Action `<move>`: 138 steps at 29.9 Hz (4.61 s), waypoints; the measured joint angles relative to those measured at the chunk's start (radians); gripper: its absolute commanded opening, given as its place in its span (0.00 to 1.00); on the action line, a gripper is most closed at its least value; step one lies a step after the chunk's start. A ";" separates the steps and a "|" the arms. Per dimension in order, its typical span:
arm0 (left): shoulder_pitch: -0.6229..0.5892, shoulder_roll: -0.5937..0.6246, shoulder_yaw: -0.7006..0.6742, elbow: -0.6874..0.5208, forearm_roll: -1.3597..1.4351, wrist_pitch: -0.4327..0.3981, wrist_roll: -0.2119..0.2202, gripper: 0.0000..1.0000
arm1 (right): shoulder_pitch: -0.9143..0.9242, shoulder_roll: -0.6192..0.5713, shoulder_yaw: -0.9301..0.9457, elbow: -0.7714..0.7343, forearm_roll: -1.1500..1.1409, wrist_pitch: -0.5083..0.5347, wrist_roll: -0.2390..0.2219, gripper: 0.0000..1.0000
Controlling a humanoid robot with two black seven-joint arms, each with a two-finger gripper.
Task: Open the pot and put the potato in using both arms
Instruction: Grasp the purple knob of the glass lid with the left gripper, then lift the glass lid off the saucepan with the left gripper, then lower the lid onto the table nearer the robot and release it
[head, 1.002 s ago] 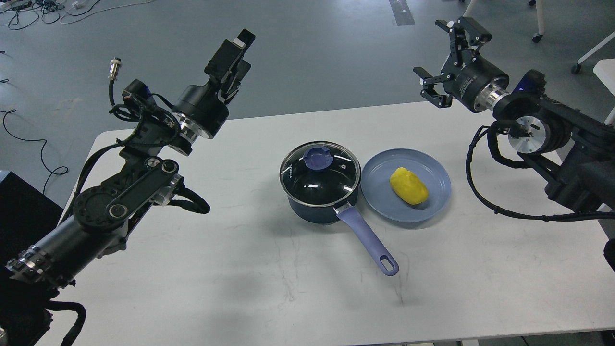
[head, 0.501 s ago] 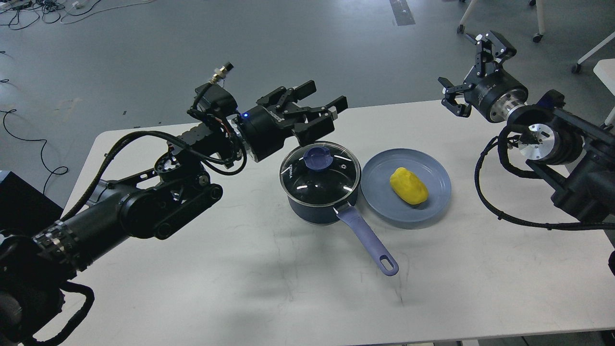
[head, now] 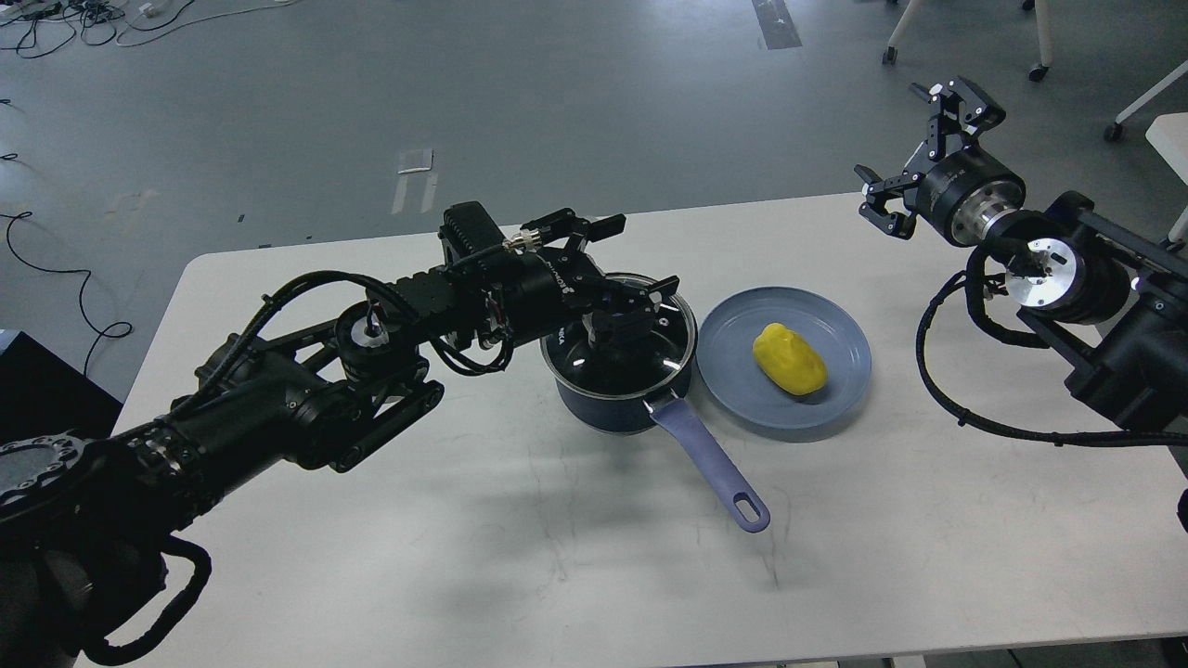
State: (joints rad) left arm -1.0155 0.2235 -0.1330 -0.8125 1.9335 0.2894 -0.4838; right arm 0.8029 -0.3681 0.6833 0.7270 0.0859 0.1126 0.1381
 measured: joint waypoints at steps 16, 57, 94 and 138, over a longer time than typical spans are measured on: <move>0.024 -0.010 0.070 0.054 -0.005 0.036 -0.004 0.98 | 0.000 -0.002 0.000 0.002 0.000 -0.002 0.000 1.00; 0.035 -0.041 0.161 0.143 -0.039 0.034 -0.004 0.32 | -0.017 -0.021 -0.001 -0.002 -0.001 -0.011 0.011 1.00; -0.095 0.371 0.149 -0.143 -0.207 0.135 -0.005 0.31 | -0.022 -0.012 -0.005 -0.006 -0.002 -0.011 0.012 1.00; 0.345 0.434 0.148 0.021 -0.248 0.200 -0.005 0.42 | -0.022 -0.038 -0.019 -0.005 -0.003 -0.010 0.011 1.00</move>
State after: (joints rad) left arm -0.6703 0.6580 0.0155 -0.7911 1.6857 0.4891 -0.4883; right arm 0.7807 -0.4066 0.6642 0.7224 0.0828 0.1029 0.1488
